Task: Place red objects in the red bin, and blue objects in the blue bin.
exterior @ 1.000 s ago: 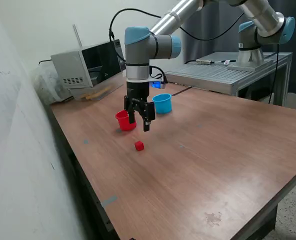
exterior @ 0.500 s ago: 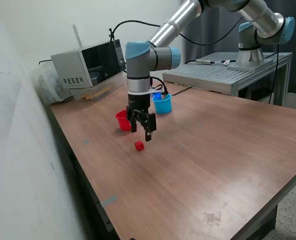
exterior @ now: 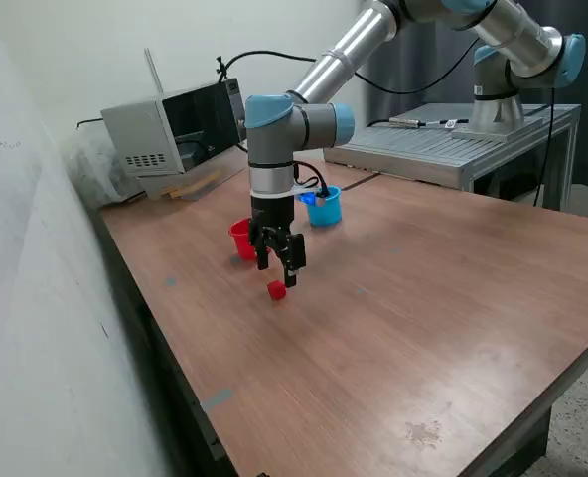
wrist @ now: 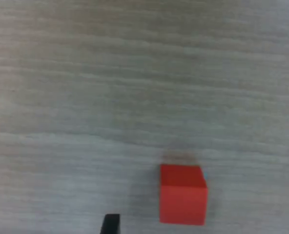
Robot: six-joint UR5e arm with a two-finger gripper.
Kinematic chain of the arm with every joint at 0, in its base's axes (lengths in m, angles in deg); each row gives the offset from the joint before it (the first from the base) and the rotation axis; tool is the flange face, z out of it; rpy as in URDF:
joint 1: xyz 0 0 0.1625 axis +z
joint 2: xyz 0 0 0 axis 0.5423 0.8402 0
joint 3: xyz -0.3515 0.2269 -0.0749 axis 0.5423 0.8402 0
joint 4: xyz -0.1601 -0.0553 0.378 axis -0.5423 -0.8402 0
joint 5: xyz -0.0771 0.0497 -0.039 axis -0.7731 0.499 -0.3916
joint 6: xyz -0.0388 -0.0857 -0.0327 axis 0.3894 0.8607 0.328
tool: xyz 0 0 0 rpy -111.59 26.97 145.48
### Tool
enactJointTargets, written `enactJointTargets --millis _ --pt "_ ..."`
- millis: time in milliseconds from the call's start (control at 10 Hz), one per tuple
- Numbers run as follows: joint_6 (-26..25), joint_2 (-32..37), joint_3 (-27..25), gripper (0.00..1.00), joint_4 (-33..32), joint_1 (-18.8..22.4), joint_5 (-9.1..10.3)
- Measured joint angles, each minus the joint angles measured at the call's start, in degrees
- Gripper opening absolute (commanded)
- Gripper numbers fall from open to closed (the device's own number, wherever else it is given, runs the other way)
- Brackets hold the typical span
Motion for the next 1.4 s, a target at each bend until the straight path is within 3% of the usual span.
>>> enactJointTargets --millis 300,400,1400 --pt "0.0 -0.1 -0.01 1.0 -0.24 -0.94 0.0" --pt "0.0 -0.11 -0.23 0.0 -0.26 -1.07 0.02" --pt "0.07 -0.03 -1.24 0.0 -0.27 -1.08 0.06"
